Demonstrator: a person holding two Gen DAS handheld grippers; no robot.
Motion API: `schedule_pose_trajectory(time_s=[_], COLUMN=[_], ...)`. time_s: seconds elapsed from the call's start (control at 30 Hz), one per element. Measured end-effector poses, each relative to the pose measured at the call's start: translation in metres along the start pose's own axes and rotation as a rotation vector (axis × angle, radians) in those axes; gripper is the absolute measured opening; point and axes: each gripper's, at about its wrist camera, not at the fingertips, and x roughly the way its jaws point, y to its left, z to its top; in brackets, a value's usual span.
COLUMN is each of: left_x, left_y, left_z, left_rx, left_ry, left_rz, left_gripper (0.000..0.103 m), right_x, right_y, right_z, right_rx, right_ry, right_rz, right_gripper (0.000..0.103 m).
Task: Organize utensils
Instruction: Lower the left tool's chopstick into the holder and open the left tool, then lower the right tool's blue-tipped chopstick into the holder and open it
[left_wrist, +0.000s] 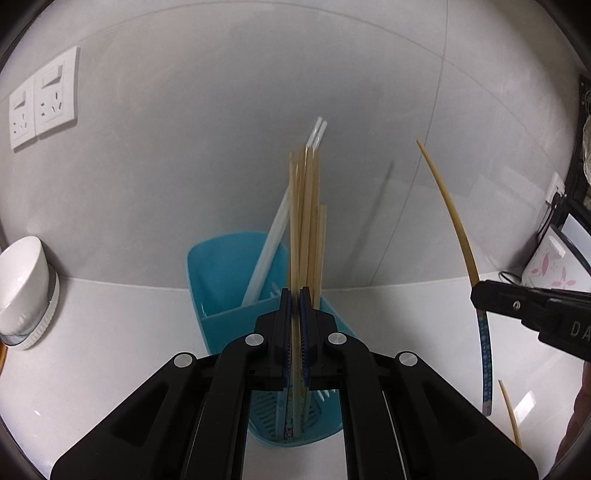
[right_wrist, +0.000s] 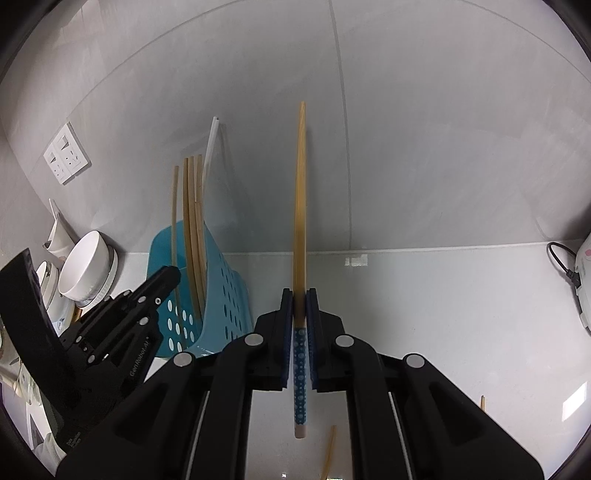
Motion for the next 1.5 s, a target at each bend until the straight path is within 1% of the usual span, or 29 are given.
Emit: schedule_pose_trajectory(time_s=[0.1, 0.17, 0.2, 0.27, 0.3, 0.33, 0.37, 0.43, 0.5, 0.57, 0.6, 0.63, 0.77, 0.97, 1.13, 1.37, 1.5], left_x=[0.002, 0.001, -0.001, -0.008, -0.013, -0.018, -0.022, -0.031, -0.040, -0.047, -0.049, -0.051, -0.058, -0.067, -0.069, -0.072, -0.072], left_y=[0.000, 0.001, 0.001, 0.003, 0.005, 0.006, 0.007, 0.011, 0.015, 0.020, 0.023, 0.025, 0.038, 0.047, 0.060, 0.062, 0.064], left_z=[-0.001, 0.000, 0.001, 0.002, 0.003, 0.004, 0.005, 0.006, 0.006, 0.005, 0.005, 0.006, 0.005, 0.006, 0.005, 0.001, 0.000], left_rx=[0.016, 0.016, 0.015, 0.010, 0.002, -0.004, -0.007, -0.012, -0.027, -0.029, -0.033, -0.039, -0.073, -0.088, -0.103, -0.115, -0.126], left_ry=[0.038, 0.072, 0.086, 0.102, 0.104, 0.105, 0.109, 0.116, 0.117, 0.119, 0.117, 0.118, 0.129, 0.130, 0.135, 0.138, 0.142], left_rz=[0.033, 0.055, 0.062, 0.070, 0.083, 0.091, 0.092, 0.106, 0.105, 0.121, 0.131, 0.139, 0.146, 0.167, 0.187, 0.199, 0.202], left_gripper=[0.006, 0.008, 0.012, 0.033, 0.048, 0.054, 0.056, 0.071, 0.076, 0.082, 0.089, 0.093, 0.097, 0.097, 0.097, 0.097, 0.097], right_x=[-0.001, -0.003, -0.003, -0.006, -0.007, -0.008, -0.010, -0.010, -0.011, -0.011, -0.011, -0.011, -0.009, -0.003, 0.009, 0.021, 0.026], right_y=[0.002, 0.003, 0.003, 0.005, 0.005, 0.007, 0.010, 0.015, 0.022, 0.029, 0.032, 0.034, 0.048, 0.063, 0.074, 0.075, 0.077], right_z=[0.000, 0.002, 0.003, 0.005, 0.006, 0.007, 0.008, 0.011, 0.014, 0.018, 0.019, 0.021, 0.026, 0.030, 0.028, 0.016, 0.009], right_rx=[-0.009, -0.015, -0.018, -0.025, -0.030, -0.035, -0.040, -0.051, -0.062, -0.070, -0.072, -0.074, -0.078, -0.076, -0.068, -0.034, -0.035], right_ry=[0.007, 0.005, 0.004, -0.005, -0.011, -0.018, -0.027, -0.038, -0.053, -0.072, -0.077, -0.082, -0.113, -0.162, -0.199, -0.259, -0.265], right_rz=[0.002, 0.008, 0.009, 0.017, 0.020, 0.025, 0.034, 0.049, 0.068, 0.084, 0.091, 0.099, 0.157, 0.217, 0.234, 0.240, 0.235], right_gripper=[0.007, 0.007, 0.007, 0.007, 0.007, 0.007, 0.007, 0.007, 0.007, 0.007, 0.007, 0.007, 0.007, 0.007, 0.007, 0.007, 0.007])
